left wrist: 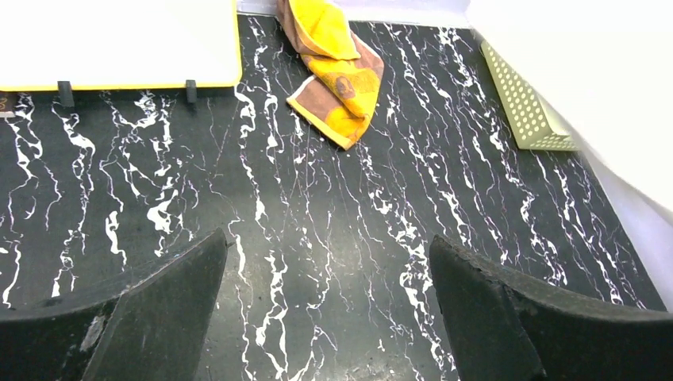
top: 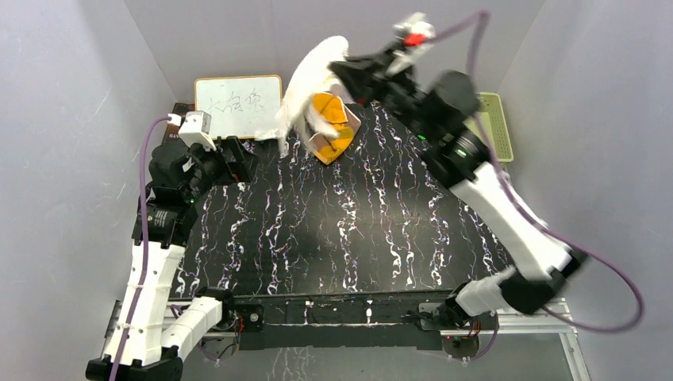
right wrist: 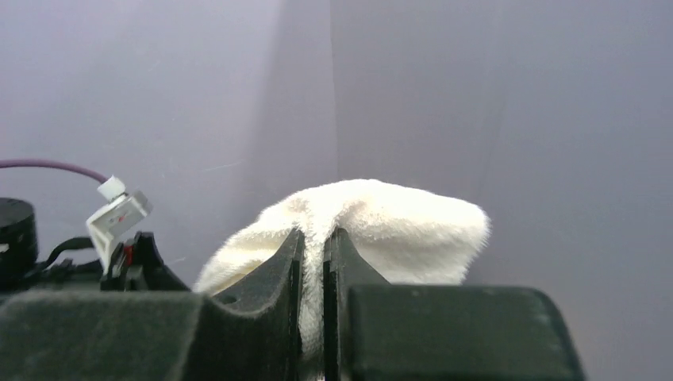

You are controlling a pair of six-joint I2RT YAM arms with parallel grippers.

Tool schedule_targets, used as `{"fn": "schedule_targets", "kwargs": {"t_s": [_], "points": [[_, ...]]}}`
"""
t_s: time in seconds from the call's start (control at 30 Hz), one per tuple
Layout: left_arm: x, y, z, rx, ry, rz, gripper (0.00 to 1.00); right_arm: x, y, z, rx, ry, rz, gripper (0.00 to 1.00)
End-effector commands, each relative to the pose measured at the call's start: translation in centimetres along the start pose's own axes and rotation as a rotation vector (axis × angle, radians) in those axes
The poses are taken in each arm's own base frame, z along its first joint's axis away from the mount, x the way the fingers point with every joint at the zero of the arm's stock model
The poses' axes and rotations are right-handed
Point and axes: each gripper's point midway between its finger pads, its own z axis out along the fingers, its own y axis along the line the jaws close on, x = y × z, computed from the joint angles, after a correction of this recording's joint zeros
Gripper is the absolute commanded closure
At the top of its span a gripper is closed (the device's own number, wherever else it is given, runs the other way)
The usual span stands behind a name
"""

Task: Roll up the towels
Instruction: Pick up the towel at the corner of the board, then flatten out the towel at the center of the board.

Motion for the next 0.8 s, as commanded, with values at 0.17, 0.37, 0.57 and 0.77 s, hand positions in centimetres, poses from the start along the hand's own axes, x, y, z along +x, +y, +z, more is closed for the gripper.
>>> {"fn": "schedule_targets", "kwargs": {"t_s": [0.17, 0.37, 0.57, 0.77], "points": [[0.4, 0.3, 0.0, -0.028, 0.023, -0.063, 0.02, 20.1, -7.9, -15.9, 0.442, 0.473, 0.176, 0.77], [4.7, -2.7, 1.6, 0.172, 0.246, -0.143, 0.02, 32.5, -8.0, -26.6, 0.646, 0.937, 0.323, 0.11], [10.6, -9.2, 1.8, 0.406, 0.346, -0.092, 0.05, 29.0, -9.0, -27.3, 0.672, 0.827, 0.232, 0.05], [18.5, -15.5, 1.9, 0.490, 0.469, -0.074, 0.13, 28.4, -9.8, -27.7, 0.689, 0.858, 0.233, 0.04]]}}
